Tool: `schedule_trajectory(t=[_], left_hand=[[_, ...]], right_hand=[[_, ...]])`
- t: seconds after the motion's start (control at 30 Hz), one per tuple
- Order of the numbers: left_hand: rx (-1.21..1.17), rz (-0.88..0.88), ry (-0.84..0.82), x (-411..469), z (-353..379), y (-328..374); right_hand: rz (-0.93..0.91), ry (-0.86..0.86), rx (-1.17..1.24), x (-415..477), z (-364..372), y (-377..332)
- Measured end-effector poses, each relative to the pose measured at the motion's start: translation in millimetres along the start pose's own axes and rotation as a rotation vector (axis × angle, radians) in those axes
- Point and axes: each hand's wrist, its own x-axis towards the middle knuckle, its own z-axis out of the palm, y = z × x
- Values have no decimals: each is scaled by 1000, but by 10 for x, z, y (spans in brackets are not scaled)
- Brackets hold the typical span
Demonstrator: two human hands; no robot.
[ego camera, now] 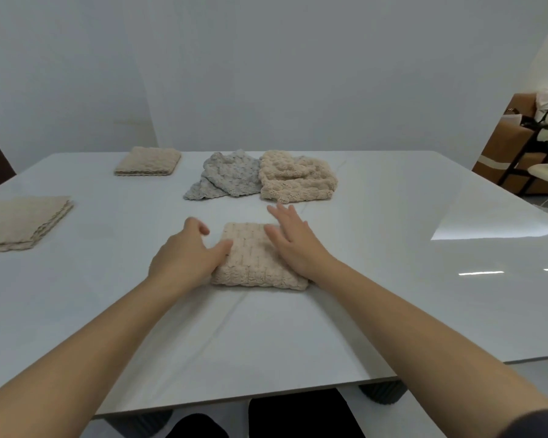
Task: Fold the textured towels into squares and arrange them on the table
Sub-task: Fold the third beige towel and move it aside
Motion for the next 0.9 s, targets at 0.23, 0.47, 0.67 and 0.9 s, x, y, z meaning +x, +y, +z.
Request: schedule_trajectory(t=[0.23, 0.47, 0.67, 0.9], left_hand=[[303, 499, -216, 278, 364, 384], [434, 414, -301, 392, 633, 255], [456, 412, -302, 398, 642, 263], [435, 411, -360, 421, 617, 270]], right_hand=[[413, 236, 339, -324, -399, -42], [562, -113, 815, -620, -465, -105], [442, -134, 434, -592, -450, -165], [315, -207, 497, -629, -362, -143]])
